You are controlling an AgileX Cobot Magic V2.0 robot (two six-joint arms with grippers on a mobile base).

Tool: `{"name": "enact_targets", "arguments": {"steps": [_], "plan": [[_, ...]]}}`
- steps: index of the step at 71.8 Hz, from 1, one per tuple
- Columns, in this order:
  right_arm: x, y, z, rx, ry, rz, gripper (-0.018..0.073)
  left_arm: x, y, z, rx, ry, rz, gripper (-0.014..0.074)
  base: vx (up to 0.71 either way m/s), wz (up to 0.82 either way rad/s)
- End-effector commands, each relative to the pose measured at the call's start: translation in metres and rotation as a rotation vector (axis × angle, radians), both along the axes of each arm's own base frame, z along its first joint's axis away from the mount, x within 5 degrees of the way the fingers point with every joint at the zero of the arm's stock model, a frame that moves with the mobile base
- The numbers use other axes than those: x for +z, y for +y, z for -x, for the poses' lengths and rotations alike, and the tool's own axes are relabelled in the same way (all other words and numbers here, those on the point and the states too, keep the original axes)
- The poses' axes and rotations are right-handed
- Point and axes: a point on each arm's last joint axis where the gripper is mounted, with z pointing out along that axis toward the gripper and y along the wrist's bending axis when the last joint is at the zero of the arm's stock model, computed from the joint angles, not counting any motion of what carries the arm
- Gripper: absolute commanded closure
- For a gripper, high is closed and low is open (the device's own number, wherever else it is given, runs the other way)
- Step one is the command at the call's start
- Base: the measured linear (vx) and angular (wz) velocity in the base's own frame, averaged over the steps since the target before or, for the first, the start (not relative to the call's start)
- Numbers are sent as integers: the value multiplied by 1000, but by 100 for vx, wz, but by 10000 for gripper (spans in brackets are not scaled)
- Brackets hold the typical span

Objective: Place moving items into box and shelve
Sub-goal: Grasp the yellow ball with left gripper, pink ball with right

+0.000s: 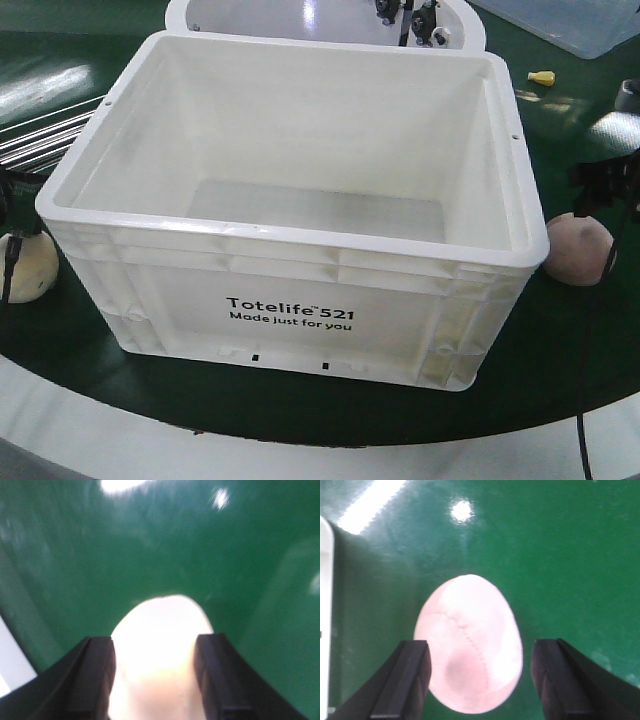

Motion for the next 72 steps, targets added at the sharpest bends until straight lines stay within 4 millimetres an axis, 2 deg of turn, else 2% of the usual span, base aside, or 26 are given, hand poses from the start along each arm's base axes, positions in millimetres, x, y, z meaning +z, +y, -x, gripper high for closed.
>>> {"name": "enact_targets", "arguments": {"steps": [1, 15, 41, 53, 58, 64, 72], "plan": [[23, -2, -3, 2, -104, 11, 64, 22, 1, 0, -32, -58, -20, 115, 0, 0], [14, -2, -7, 2, -87, 8, 64, 18, 1, -3, -63, -58, -27, 115, 0, 0], [-20, -1, -18, 23, 19, -40, 64, -31, -8, -12, -99, 135, 84, 117, 0, 0], [-44, -3, -25, 26, 80, -46, 76, -41, -12, -13, -133, 178, 118, 179, 0, 0], [-53, -3, -26, 26, 105, -51, 115, -41, -12, -13, -133, 177, 118, 232, 0, 0], [-62, -3, -28, 27, 134, -55, 204, -40, -12, -13, -133, 176, 117, 315, 0, 0], [-67, -3, -28, 25, 152, -60, 385, -40, -11, -13, -135, 177, 115, 447, 0, 0]]}}
